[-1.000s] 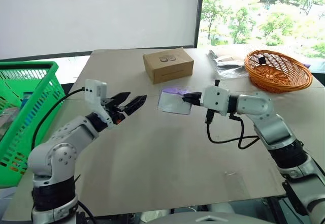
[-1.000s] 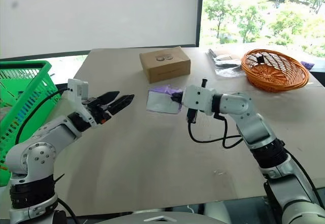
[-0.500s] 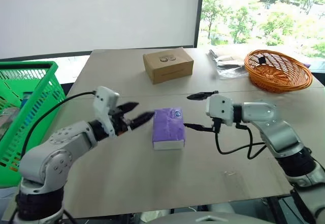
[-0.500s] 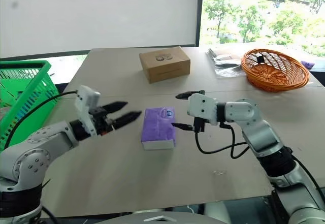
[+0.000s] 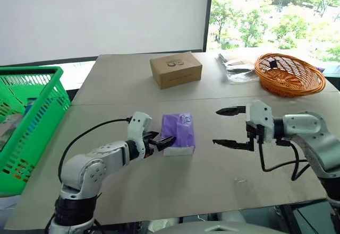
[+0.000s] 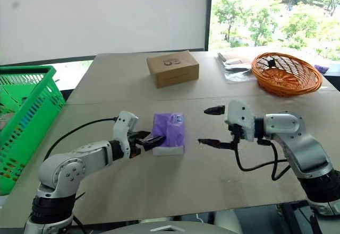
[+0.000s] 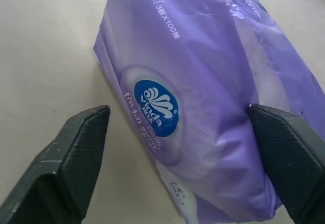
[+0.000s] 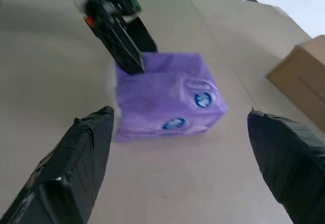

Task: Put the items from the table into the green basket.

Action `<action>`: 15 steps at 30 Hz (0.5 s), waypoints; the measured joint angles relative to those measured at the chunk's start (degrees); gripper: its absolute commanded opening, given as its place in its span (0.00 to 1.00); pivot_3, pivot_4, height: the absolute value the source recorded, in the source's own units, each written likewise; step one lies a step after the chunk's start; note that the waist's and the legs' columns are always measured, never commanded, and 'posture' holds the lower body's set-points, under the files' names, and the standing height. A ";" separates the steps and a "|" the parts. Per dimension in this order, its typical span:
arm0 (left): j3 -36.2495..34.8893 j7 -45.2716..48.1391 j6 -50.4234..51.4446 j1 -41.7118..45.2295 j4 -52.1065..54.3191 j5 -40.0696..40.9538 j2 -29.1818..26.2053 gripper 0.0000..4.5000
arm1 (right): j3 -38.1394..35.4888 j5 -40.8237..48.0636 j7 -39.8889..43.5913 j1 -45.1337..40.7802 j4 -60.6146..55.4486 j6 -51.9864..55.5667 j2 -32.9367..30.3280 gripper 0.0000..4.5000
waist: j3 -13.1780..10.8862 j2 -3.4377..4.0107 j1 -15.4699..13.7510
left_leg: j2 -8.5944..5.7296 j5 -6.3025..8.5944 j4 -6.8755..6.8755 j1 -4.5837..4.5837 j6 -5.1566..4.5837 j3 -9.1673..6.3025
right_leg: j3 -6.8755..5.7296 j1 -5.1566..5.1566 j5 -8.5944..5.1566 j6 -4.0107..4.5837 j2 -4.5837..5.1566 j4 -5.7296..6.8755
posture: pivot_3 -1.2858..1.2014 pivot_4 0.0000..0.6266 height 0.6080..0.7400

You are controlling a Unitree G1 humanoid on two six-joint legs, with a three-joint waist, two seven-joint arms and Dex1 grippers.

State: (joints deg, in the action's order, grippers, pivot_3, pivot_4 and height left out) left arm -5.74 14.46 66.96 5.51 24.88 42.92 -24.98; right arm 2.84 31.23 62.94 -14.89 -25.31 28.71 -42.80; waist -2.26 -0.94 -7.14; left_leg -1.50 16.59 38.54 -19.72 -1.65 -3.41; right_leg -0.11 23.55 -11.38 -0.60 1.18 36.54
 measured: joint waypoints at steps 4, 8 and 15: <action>0.27 -0.43 -0.95 -0.95 -0.28 -0.85 1.18 0.30 | -2.30 5.17 -0.10 0.88 -1.01 6.68 -2.73 1.00 | 0.31 0.29 0.15 | 0.01 0.01 0.00 0.23 0.01 0.04 | -0.03 -0.18 -0.01 -0.01 -0.02 0.00 | 0.57 0.00 1.00; 0.32 -0.53 -1.24 -0.96 -0.62 -1.70 1.39 0.04 | -2.37 6.27 -1.39 0.83 -1.00 8.42 -2.62 1.00 | 0.48 0.59 0.18 | 0.00 0.00 -0.09 0.24 0.01 0.04 | -0.09 -0.17 -0.03 -0.01 -0.09 0.00 | 0.57 0.00 1.00; -0.35 -0.71 -4.22 -0.74 -1.78 -2.62 3.31 0.04 | -2.36 7.36 -2.17 -1.11 -0.65 8.64 -1.72 1.00 | 0.46 0.59 0.08 | 0.01 0.00 -0.09 0.19 0.01 -0.02 | -0.12 -0.15 -0.03 -0.01 -0.07 -0.04 | 0.58 0.00 1.00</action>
State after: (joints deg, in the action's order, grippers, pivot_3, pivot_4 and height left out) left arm -6.10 13.75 62.75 4.77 23.10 40.30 -21.67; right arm 0.48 38.59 60.77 -16.00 -25.96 37.34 -44.52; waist -1.80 -0.35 -7.05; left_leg -1.50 16.59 38.45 -19.53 -1.65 -3.42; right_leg -0.22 23.40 -11.41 -0.61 1.12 36.49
